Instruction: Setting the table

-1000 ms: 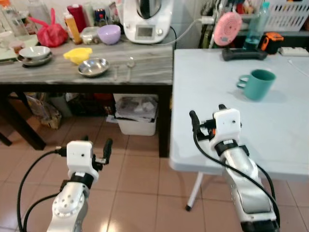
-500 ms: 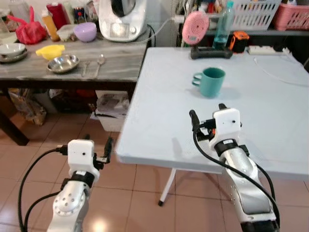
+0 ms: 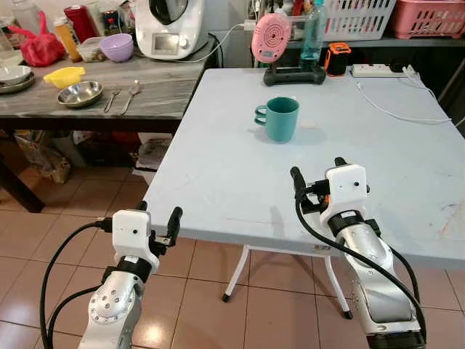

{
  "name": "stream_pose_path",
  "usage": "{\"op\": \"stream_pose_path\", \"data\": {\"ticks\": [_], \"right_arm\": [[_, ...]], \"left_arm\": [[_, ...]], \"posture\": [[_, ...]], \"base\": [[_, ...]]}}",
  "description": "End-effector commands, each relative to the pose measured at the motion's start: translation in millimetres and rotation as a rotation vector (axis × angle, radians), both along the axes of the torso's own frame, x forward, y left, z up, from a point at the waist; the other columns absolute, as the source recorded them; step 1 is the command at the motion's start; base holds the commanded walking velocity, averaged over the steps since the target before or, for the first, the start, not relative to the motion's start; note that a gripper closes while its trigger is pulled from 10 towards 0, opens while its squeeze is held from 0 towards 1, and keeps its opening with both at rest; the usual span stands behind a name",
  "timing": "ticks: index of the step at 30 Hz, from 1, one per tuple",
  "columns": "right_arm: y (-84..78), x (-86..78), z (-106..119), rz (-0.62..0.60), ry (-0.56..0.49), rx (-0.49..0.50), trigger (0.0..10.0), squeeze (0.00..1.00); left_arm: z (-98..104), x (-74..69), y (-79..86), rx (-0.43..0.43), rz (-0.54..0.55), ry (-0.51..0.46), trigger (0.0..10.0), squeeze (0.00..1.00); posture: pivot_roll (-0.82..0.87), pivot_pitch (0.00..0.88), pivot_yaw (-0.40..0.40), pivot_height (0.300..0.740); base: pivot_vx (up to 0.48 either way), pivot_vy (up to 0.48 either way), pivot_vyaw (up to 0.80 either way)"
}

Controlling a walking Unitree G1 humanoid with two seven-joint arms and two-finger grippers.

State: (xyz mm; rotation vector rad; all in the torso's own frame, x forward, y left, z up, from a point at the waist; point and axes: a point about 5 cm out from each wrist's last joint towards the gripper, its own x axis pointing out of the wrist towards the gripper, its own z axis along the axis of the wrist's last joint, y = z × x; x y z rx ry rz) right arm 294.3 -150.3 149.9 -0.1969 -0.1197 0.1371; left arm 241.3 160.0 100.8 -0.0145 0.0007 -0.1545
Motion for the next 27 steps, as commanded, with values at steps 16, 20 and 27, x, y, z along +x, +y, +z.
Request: {"op": "stream_pose_path", "data": {"ticks": [16, 20, 27], "right_arm": [[7.1, 1.6, 3.0, 0.035, -0.019, -0.004, 10.0, 0.0], [7.3, 0.9, 2.6, 0.037, -0.019, -0.008, 10.0, 0.0], [8.9, -0.2, 1.2, 0.046, -0.014, -0.01, 10.0, 0.0]], "left_arm": [[3.9, -2.4, 2.1, 0.002, -0.026, -0.019, 10.0, 0.0], [3.8, -2.7, 1.7, 0.002, -0.028, -0.017, 10.0, 0.0], [2.5, -3.9, -0.6, 0.003, -0.037, -0.011, 10.0, 0.0]], "posture": [[-0.11, 0.045, 0.078, 0.74], [-0.11, 0.047, 0.08, 0.74], [-0.11, 0.053, 0.081, 0.74]], "base": [[0.349, 0.0, 0.0], [0.363, 0.0, 0.0], [0.32, 0.0, 0.0]]}}
